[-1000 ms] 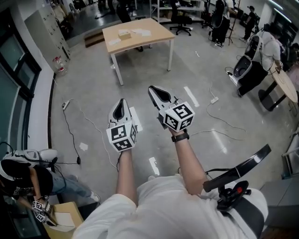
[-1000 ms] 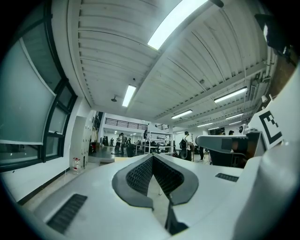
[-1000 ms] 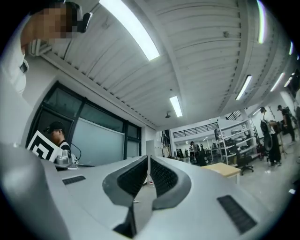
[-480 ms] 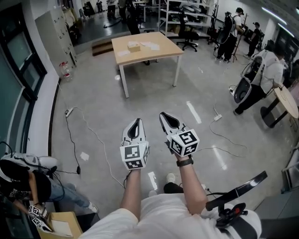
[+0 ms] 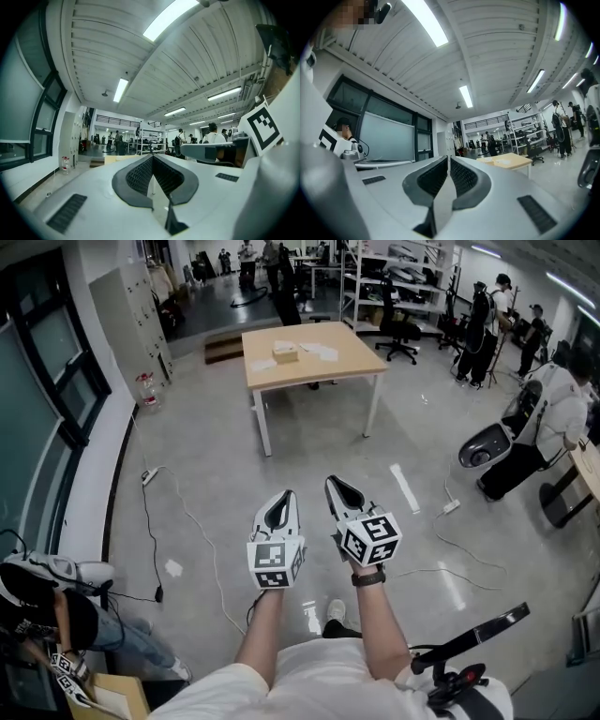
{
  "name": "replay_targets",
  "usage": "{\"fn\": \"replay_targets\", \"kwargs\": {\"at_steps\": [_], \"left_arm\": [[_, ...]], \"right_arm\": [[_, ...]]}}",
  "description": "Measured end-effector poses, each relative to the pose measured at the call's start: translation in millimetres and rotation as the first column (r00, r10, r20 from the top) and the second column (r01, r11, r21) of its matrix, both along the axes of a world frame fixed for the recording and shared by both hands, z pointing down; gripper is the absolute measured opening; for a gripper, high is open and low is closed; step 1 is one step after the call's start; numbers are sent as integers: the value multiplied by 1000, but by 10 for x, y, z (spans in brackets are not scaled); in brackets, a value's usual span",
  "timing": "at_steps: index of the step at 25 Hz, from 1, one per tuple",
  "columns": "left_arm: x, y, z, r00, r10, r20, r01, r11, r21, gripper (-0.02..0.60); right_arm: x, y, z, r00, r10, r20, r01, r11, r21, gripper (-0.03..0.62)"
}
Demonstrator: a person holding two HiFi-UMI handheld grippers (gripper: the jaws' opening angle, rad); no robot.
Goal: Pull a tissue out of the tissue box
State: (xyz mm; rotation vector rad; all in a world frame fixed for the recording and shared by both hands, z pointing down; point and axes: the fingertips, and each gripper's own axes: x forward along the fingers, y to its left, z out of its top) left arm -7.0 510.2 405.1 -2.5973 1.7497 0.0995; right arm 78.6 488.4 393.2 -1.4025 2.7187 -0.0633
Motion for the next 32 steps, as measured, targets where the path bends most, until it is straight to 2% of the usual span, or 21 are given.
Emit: {"fn": "replay_targets", "kwargs": {"at_steps": [5,8,13,18,21,25,29,32], "left_arm": [[302,-756,-327,1000,-4,-7,4,998,56,2],[526,-1096,-454,1000,0,-14,1,997,75,2],[720,-1459,-359,999,-28,-21,29,998,57,2],[880,-1748,-75,999,-41,-23,41,999,-3,2],[854,-1899,-38,999,-50,-18,50,999,0,2],[707,-2190,-13,994,-95,-55,96,995,19,2],[576,-2683,15,991,-113,-75,115,993,18,2],[426,-3121,-80,983,-146,-109,154,986,65,2]], "right_arm": [[183,-682,-284,999,-23,-26,24,998,58,20],[438,-994,-427,1000,-12,0,12,996,88,20],[782,-1342,-176,999,10,42,-11,1000,21,20],[1007,-1631,113,999,16,30,-15,999,-44,20],[1029,-1817,169,998,20,51,-18,999,-50,20],[989,-2163,378,999,23,33,-21,996,-84,20],[909,-2657,418,1000,24,17,-23,996,-90,20],[790,-3113,321,1000,14,3,-13,998,-62,20]]}}
